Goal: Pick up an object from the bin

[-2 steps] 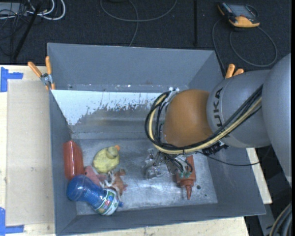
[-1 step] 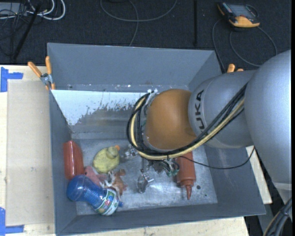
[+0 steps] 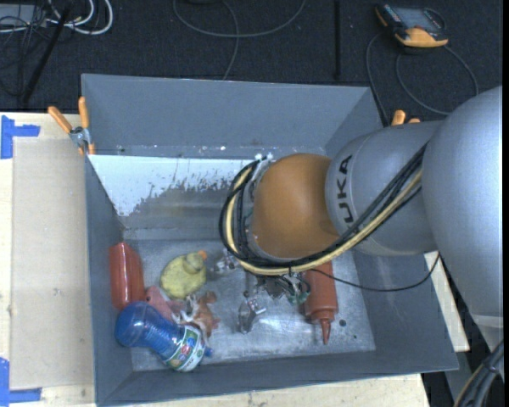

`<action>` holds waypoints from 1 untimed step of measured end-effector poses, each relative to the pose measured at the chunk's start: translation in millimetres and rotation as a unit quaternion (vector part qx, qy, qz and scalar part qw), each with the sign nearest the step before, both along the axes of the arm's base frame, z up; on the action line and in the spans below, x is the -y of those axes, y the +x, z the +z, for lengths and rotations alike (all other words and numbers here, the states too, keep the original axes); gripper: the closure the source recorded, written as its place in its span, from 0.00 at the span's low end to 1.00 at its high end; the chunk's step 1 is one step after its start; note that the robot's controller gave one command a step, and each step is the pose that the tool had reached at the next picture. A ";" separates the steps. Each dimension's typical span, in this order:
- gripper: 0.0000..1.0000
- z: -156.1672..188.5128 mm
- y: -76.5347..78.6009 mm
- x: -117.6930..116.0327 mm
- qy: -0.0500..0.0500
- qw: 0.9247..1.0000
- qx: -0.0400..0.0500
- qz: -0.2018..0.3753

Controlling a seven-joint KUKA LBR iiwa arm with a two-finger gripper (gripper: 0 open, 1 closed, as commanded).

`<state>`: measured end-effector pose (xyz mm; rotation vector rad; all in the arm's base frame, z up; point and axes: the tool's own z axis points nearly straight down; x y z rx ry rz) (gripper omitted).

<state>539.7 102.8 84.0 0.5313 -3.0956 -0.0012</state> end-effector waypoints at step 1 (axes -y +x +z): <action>0.00 6.3 6.7 -17.5 -0.002 0.999 -0.002 0.036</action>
Offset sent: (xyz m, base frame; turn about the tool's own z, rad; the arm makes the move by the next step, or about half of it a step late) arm -0.0345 0.0837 0.0243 -0.2563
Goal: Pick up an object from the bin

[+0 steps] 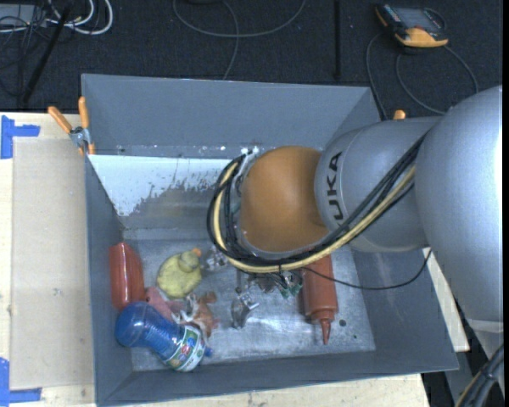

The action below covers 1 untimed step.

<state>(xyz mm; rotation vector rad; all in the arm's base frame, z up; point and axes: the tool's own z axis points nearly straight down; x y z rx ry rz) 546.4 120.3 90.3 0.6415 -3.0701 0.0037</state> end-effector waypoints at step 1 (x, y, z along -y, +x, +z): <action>0.00 16.3 -41.2 -65.2 0.002 0.996 0.001 0.092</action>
Offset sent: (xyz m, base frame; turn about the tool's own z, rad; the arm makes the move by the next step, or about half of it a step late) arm -0.0466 0.0451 0.0079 -0.4004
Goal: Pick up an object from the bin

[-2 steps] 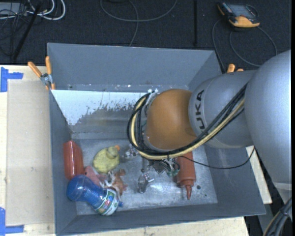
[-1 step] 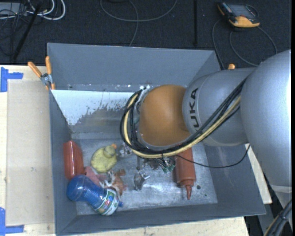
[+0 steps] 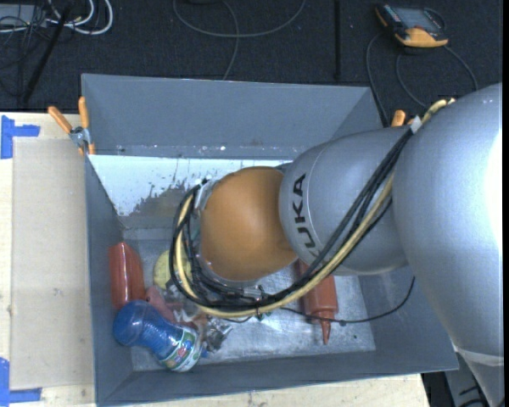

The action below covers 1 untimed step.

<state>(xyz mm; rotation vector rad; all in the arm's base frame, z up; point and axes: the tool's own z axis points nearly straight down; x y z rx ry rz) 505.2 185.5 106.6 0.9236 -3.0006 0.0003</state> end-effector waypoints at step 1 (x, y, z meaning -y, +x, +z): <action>1.00 -7.7 -3.1 19.9 0.002 0.995 0.004 0.105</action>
Offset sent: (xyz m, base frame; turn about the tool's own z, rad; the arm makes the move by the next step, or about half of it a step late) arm 0.0000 0.0000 0.0000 0.0000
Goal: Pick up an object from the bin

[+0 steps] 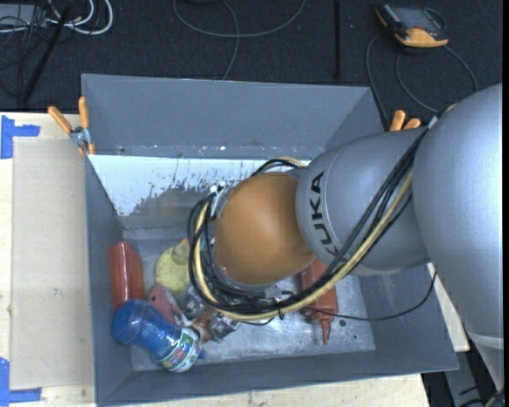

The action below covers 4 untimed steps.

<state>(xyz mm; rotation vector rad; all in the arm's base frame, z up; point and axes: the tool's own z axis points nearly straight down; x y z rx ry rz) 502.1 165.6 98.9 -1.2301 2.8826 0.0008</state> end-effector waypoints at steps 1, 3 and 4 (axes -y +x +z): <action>1.00 0.0 0.0 0.0 0.000 1.000 0.000 0.000; 1.00 84.7 27.0 53.5 -0.001 1.000 -0.003 -0.003; 1.00 138.9 69.9 18.7 -0.003 1.000 -0.005 -0.015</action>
Offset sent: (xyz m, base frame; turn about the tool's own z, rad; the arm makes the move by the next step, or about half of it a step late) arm 0.0387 -0.0243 0.1028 -0.0038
